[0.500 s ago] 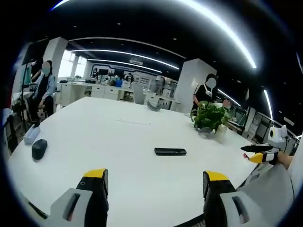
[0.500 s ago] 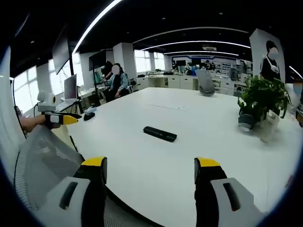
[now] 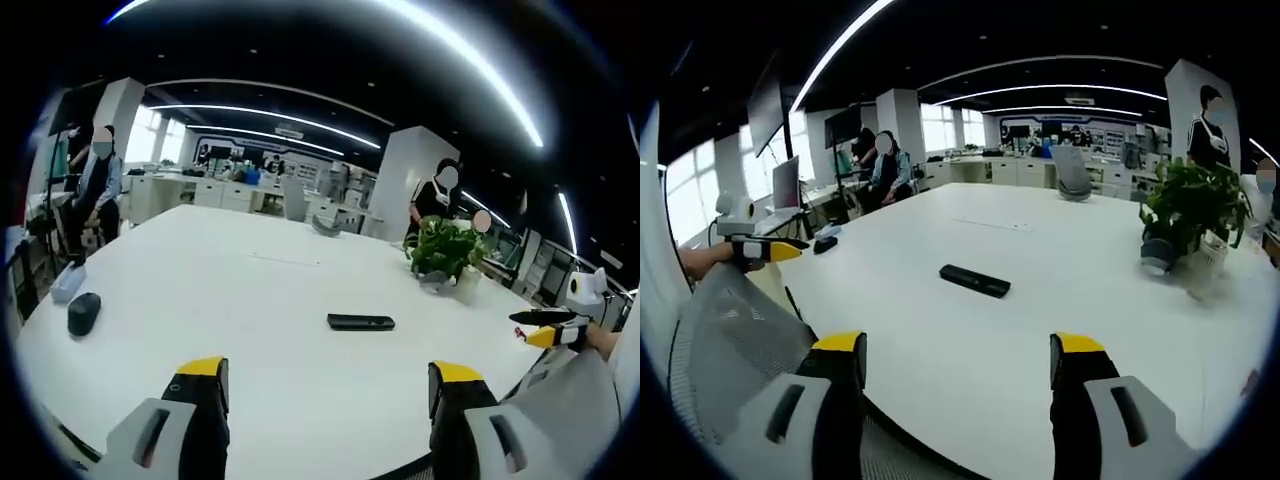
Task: Press the specified remote control buttons in sequence, fully releasing each button before pressing the next.
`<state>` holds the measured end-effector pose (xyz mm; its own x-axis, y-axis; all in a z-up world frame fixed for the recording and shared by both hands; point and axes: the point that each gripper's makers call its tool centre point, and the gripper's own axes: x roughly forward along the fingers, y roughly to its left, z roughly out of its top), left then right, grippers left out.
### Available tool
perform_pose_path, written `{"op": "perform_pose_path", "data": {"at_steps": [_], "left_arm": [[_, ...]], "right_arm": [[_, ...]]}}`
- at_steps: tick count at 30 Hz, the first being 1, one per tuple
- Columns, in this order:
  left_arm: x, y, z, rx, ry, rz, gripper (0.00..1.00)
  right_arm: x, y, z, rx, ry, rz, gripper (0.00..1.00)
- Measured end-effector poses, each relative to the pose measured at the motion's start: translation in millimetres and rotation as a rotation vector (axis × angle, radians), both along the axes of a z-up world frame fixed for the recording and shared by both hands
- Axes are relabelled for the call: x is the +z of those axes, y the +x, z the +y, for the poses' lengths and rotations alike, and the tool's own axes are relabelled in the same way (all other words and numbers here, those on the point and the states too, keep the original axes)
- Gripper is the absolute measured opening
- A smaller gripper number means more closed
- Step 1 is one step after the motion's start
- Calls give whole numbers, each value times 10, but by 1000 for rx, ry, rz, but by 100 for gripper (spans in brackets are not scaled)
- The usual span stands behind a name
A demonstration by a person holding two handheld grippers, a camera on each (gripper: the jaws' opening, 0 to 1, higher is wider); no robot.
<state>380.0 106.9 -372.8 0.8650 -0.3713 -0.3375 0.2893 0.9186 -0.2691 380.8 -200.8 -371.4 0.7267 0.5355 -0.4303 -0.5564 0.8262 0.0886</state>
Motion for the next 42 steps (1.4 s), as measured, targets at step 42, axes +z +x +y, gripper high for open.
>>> {"op": "perform_pose_path", "data": {"at_steps": [42], "left_arm": [[-100, 11, 88, 15, -18, 19, 84]], "right_arm": [[-66, 10, -76, -5, -115, -10, 75]]}}
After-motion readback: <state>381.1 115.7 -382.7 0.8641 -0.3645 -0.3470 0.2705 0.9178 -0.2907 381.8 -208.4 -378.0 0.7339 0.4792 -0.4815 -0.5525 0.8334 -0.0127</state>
